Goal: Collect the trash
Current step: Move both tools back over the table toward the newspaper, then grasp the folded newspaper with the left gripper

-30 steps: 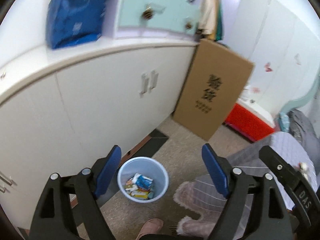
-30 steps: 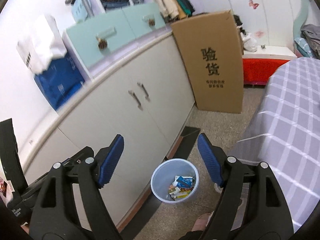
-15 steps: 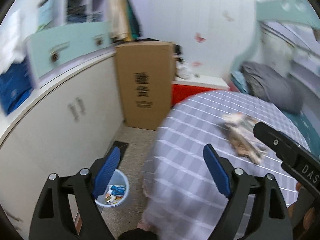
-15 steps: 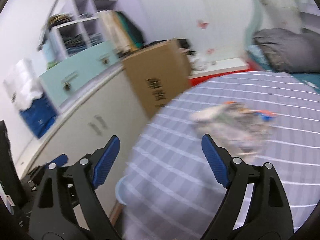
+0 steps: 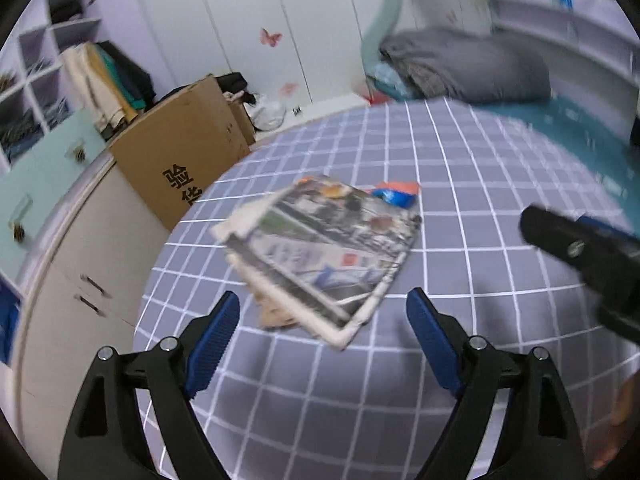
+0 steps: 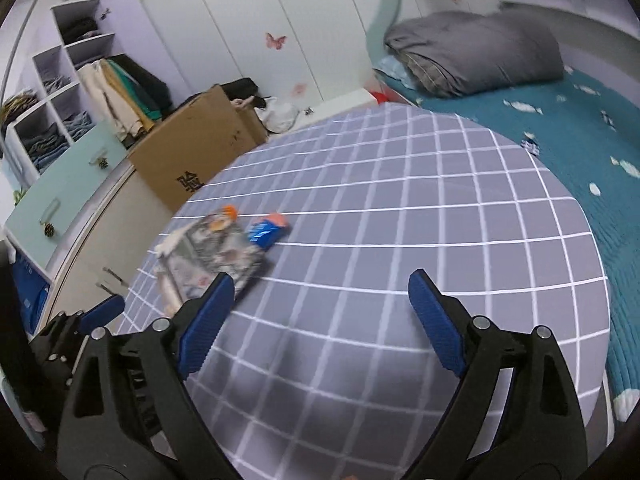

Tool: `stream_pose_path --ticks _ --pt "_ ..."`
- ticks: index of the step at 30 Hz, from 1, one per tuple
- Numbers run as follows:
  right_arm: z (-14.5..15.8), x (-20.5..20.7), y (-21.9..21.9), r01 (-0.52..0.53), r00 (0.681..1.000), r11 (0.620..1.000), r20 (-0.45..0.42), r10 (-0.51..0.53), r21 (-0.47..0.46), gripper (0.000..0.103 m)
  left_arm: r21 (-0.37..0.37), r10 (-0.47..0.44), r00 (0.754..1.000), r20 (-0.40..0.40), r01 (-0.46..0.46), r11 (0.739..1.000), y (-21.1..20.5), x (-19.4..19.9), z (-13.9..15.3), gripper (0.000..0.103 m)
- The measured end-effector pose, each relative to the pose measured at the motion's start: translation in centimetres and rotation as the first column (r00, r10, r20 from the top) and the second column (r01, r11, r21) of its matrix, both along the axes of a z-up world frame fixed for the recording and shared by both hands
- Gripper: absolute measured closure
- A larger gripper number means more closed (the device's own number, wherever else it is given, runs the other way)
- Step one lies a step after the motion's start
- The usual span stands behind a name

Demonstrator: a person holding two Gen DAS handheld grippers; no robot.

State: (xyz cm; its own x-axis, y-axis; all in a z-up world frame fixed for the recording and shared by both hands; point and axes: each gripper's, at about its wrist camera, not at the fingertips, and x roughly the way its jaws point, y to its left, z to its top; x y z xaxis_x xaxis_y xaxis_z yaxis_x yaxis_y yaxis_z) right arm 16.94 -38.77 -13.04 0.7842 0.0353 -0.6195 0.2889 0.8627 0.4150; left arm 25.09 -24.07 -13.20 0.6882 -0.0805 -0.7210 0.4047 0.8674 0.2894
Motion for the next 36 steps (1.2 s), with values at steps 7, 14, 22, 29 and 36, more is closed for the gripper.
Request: stream_pose_path --ticks 7,14,22,29,36 --pt "-1.0 0.6 -2.7 -0.021 1.0 0.999 -0.011 0.021 0.032 0.016 0.138 0.017 1.0 0.007 -0.018 0.99 -3.6 1.3 -2.2 0.019" --pt "-1.6 2.6 -3.2 -0.039 0.999 0.998 -0.029 0.041 0.05 0.015 0.194 0.042 0.997 0.062 -0.054 0.979 -4.9 3.1 -2.4 0.02" --pt "-1.6 3.6 -2.1 -0.076 0.996 0.996 -0.039 0.078 0.043 0.015 0.046 0.045 0.998 0.05 -0.048 0.998 -1.7 3.7 0.5 0.078" --pt "-0.8 4.3 -0.2 -0.103 0.994 0.995 -0.045 0.104 0.018 0.015 -0.21 0.101 0.993 0.064 -0.086 0.974 5.0 3.3 5.1 0.091" --pt "0.0 5.4 3.4 -0.162 0.986 0.987 -0.052 0.161 -0.016 0.015 -0.374 0.21 0.974 0.088 -0.163 0.913 11.9 2.6 6.7 0.099"
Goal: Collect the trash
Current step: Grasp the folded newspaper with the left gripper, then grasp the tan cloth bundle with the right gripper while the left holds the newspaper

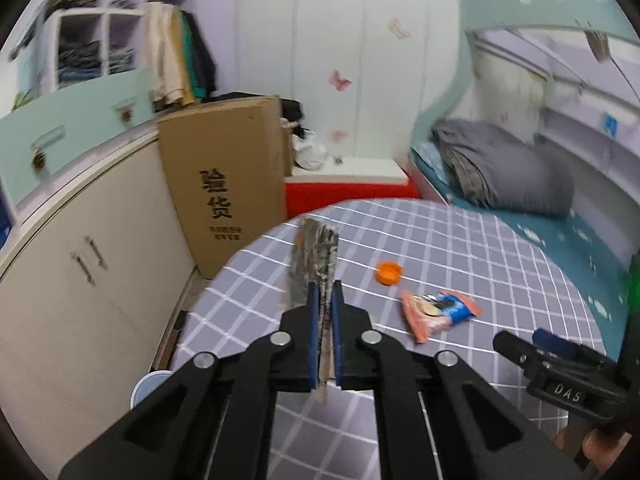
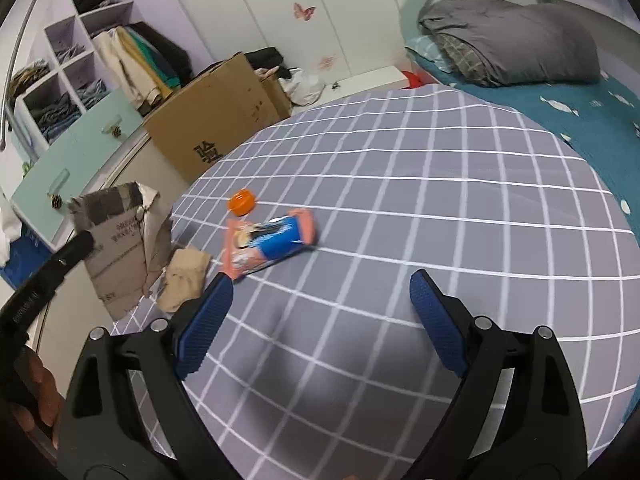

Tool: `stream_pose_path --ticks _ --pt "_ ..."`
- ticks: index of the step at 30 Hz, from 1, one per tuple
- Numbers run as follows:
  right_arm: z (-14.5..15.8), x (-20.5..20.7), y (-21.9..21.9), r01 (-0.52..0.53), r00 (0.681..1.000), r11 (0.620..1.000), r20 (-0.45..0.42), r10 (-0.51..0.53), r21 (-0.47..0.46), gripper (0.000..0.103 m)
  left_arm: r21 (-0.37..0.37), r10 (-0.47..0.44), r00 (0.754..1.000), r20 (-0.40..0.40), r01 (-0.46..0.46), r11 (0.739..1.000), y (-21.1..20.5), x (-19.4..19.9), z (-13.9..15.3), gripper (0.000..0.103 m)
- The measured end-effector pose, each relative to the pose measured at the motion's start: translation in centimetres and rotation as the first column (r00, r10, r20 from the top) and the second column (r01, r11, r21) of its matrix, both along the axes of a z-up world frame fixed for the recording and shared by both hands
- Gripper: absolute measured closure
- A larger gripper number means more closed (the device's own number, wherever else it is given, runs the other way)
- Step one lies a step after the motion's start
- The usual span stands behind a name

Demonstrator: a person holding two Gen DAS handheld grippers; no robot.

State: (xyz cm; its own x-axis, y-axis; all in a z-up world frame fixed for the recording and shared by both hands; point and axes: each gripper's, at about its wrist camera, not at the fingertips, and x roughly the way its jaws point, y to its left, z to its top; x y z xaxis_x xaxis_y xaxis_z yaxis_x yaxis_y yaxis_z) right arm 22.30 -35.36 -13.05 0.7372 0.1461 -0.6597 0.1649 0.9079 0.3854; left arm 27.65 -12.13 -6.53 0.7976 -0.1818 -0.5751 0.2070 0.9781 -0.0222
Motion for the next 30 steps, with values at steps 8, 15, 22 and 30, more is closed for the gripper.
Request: stream_pose_path --ticks 8,15,22,30 --pt "0.6 2.7 7.4 -0.15 0.989 0.986 -0.023 0.148 -0.073 0.015 -0.096 0.077 0.997 0.03 -0.074 0.993 6.1 -1.0 -0.8 0.1" --pt "-0.2 5.8 13.0 -0.217 0.975 0.957 -0.093 0.202 -0.19 0.015 -0.176 0.086 0.994 0.061 -0.074 0.982 10.5 -2.4 -1.4 0.1" --pt "-2.4 8.2 16.3 -0.24 0.966 0.919 -0.176 0.192 -0.312 0.04 -0.232 0.105 0.991 0.086 -0.082 0.969 14.9 -2.9 -1.7 0.1" --pt "-1.2 8.4 19.9 -0.252 0.968 0.909 -0.102 0.231 -0.332 0.077 -0.255 0.159 0.984 0.08 -0.134 0.958 19.6 -2.6 -2.9 0.1"
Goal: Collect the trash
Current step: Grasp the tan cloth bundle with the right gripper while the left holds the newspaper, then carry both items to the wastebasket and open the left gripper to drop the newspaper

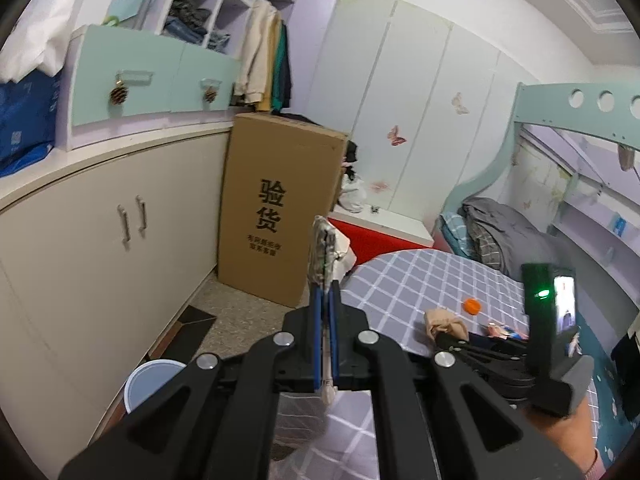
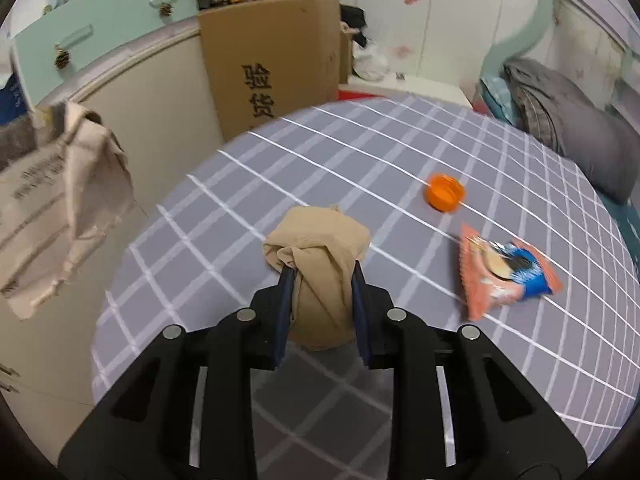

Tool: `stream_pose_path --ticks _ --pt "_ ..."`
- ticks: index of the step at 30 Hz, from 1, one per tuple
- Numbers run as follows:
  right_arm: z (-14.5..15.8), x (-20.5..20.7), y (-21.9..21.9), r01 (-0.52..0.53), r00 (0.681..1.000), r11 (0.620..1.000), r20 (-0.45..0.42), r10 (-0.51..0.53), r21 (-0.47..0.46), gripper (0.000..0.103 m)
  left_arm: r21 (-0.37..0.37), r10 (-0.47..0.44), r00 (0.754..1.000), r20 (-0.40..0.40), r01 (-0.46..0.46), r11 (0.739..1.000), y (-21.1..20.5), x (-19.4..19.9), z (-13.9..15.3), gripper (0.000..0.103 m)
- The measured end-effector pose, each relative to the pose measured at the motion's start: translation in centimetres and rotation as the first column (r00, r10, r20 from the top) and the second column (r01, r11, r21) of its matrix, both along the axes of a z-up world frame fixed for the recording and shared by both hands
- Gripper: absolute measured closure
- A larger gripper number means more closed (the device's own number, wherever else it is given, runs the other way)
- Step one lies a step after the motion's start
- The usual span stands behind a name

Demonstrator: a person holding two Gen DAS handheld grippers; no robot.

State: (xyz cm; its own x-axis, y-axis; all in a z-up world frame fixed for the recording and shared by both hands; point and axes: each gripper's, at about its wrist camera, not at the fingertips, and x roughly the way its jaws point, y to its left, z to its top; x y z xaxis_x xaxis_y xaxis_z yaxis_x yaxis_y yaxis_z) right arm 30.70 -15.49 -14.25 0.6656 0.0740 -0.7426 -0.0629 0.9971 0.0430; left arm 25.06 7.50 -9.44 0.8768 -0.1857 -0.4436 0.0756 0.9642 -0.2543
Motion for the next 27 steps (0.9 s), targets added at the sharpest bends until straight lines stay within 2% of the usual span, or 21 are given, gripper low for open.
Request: stream_pose_path --ticks 4,8,10,14,20,23,26,27 --pt "1.2 -0.4 3.9 -0.097 0.995 0.991 0.024 0.095 0.089 0.077 0.004 0.045 0.998 -0.036 -0.045 0.999 2.8 0.6 -1.4 0.1" --pt "1.5 -1.2 8.9 -0.205 0.979 0.961 0.033 0.202 0.187 0.077 0.016 0.117 0.989 -0.094 -0.116 0.993 6.7 1.0 -3.6 0.1" --pt "1.3 -1.2 11.8 -0.243 0.97 0.948 0.03 0.242 0.203 0.077 0.017 0.153 0.98 -0.129 -0.152 0.988 8.7 1.2 -4.9 0.1" --pt "-1.0 -0.6 17.9 -0.313 0.946 0.922 -0.016 0.324 0.228 0.077 0.047 0.211 0.958 -0.194 -0.206 0.977 12.3 1.8 -7.8 0.1" --pt "-6.6 1.6 23.7 -0.348 0.916 0.906 -0.12 0.383 0.24 0.077 0.077 0.258 0.916 -0.308 -0.246 0.966 16.3 3.7 -12.5 0.099" --pt "-8.7 3.2 24.9 -0.323 0.921 0.914 -0.138 0.363 0.247 0.077 0.097 0.279 0.894 -0.35 -0.261 0.96 18.1 5.8 -14.6 0.099" --pt "-10.1 4.4 25.5 -0.289 0.93 0.921 -0.15 0.335 0.262 0.077 0.117 0.296 0.881 -0.37 -0.272 0.955 19.4 8.0 -15.5 0.098" --pt "-10.5 4.7 25.7 -0.284 0.933 0.924 -0.15 0.328 0.258 0.077 0.126 0.301 0.872 -0.385 -0.273 0.954 20.0 8.9 -15.9 0.094"
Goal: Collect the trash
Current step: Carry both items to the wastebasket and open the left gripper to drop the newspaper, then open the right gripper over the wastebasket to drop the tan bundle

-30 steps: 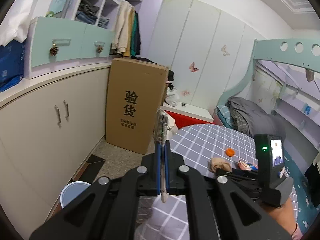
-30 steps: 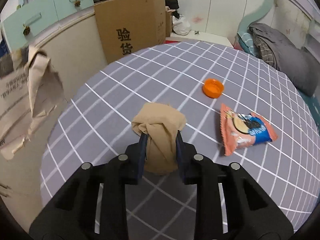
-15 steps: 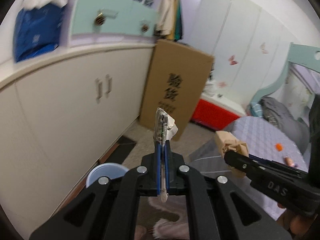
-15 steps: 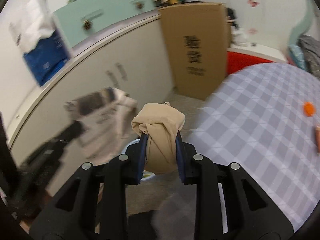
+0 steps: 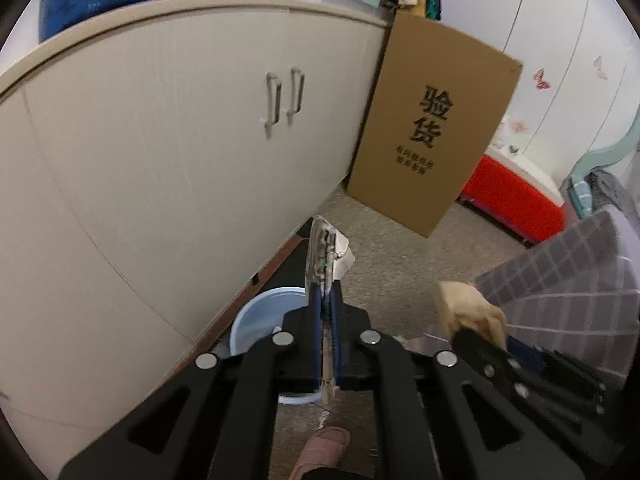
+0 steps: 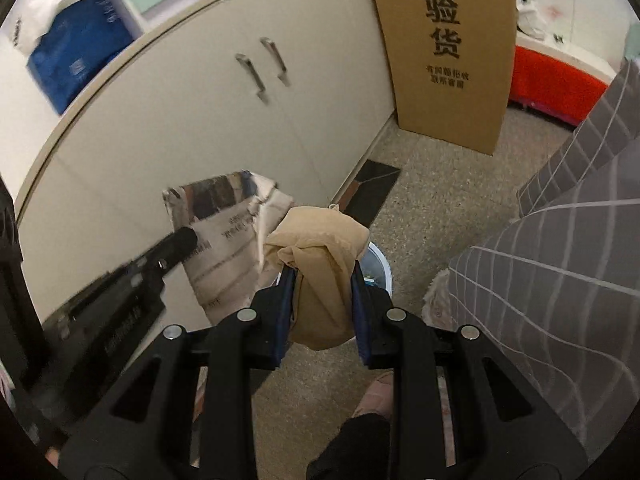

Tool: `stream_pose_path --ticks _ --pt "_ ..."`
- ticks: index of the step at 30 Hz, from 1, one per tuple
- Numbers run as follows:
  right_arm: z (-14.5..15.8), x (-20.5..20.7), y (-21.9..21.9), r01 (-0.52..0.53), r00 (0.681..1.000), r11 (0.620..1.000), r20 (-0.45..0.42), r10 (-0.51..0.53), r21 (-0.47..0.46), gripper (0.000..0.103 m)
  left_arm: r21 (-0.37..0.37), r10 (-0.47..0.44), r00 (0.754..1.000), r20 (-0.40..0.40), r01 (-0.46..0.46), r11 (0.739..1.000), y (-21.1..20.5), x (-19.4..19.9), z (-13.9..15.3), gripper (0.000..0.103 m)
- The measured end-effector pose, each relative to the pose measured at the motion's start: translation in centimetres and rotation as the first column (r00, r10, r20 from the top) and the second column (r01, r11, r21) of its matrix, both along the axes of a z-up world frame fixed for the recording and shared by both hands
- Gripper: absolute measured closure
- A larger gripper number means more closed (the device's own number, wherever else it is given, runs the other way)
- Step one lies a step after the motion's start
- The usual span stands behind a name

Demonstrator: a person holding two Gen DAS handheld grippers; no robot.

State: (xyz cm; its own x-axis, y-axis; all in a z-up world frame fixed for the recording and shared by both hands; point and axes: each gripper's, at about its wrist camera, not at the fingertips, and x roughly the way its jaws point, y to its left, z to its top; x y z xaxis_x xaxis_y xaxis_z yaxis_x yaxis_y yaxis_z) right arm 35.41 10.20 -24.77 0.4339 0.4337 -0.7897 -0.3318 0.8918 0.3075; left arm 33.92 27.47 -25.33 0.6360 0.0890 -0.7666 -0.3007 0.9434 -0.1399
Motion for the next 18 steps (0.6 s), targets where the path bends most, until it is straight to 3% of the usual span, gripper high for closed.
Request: stream_pose_path --ticks 2,3,4,11,18 --pt "-0.8 0.4 0.0 0.004 1.0 1.0 -0.015 -0.004 -0.001 0.077 -0.018 -0.012 0.999 -0.036 0.011 1.0 0.9 1.6 -1.1 0.063" --pt "-1.4 0.5 0.0 0.007 1.0 1.0 -0.025 -0.007 -0.003 0.077 -0.003 0.007 0.998 -0.065 -0.007 1.0 1.3 2.2 -1.7 0.039" --pt "-1.7 0.7 0.2 0.011 0.999 1.0 -0.031 -0.011 -0.006 0.077 0.027 0.042 0.996 -0.084 -0.04 0.999 1.6 2.3 -2.2 0.035" --pt "-3.2 1.0 0.5 0.007 0.997 1.0 -0.074 -0.009 -0.022 0.076 -0.014 0.065 0.986 -0.153 -0.068 0.998 2.9 0.8 -5.3 0.035" --pt "-3.5 0.5 1.0 -0.01 0.996 0.999 -0.085 0.007 -0.03 0.076 -0.043 0.083 0.981 -0.178 -0.092 0.995 2.8 -1.2 -6.3 0.033"
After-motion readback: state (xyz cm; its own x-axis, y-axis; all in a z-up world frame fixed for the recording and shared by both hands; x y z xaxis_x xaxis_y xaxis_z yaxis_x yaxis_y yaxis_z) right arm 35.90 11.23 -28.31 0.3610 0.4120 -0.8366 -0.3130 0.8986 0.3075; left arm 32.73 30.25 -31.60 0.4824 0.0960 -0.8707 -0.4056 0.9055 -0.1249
